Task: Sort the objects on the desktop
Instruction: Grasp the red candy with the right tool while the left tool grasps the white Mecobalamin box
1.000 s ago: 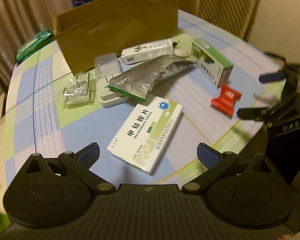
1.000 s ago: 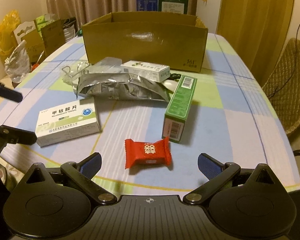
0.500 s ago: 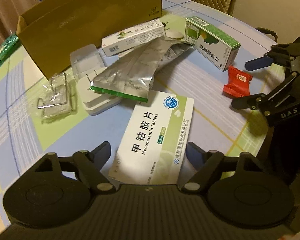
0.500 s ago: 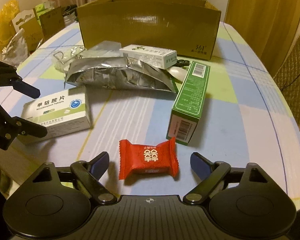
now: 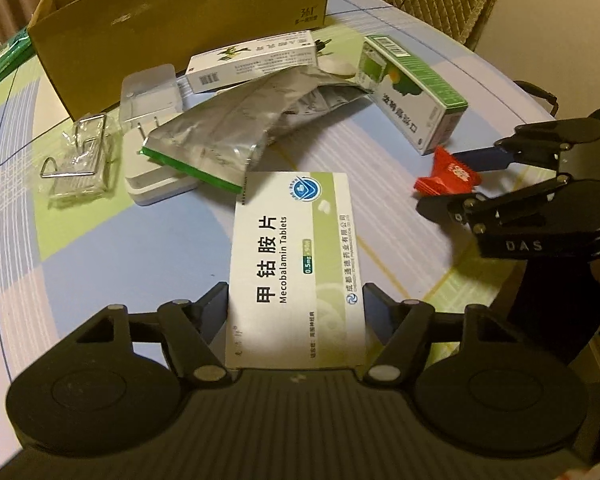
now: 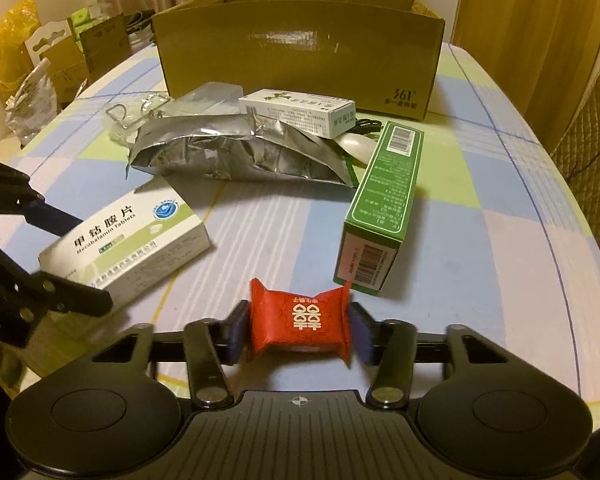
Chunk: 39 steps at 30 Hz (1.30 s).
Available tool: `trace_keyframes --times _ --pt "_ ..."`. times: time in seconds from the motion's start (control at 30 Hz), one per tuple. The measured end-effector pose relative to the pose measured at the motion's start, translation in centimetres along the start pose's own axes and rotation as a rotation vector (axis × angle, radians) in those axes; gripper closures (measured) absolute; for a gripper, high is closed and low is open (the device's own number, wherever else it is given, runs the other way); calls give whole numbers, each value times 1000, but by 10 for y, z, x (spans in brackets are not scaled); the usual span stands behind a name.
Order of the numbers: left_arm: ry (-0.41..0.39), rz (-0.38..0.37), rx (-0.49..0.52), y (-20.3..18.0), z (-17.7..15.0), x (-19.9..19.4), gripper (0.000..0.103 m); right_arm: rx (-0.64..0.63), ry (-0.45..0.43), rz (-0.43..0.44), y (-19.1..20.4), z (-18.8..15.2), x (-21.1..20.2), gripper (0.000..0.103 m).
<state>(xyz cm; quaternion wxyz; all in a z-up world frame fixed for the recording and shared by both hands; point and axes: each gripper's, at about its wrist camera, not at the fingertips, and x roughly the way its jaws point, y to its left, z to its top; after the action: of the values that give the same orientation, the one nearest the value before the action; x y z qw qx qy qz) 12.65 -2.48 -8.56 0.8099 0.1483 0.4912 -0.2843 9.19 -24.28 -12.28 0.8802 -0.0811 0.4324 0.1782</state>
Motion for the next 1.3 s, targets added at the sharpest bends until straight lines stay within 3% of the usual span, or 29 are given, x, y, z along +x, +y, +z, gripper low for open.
trace_keyframes --times 0.33,0.87,1.3 --pt "-43 54 5 -12 5 10 31 26 -15 7 -5 -5 -5 62" --pt "-47 82 -62 -24 3 10 36 80 -31 13 -13 -9 -10 62" --pt "-73 112 -107 -43 -3 -19 37 119 -91 4 -17 -9 -38 63"
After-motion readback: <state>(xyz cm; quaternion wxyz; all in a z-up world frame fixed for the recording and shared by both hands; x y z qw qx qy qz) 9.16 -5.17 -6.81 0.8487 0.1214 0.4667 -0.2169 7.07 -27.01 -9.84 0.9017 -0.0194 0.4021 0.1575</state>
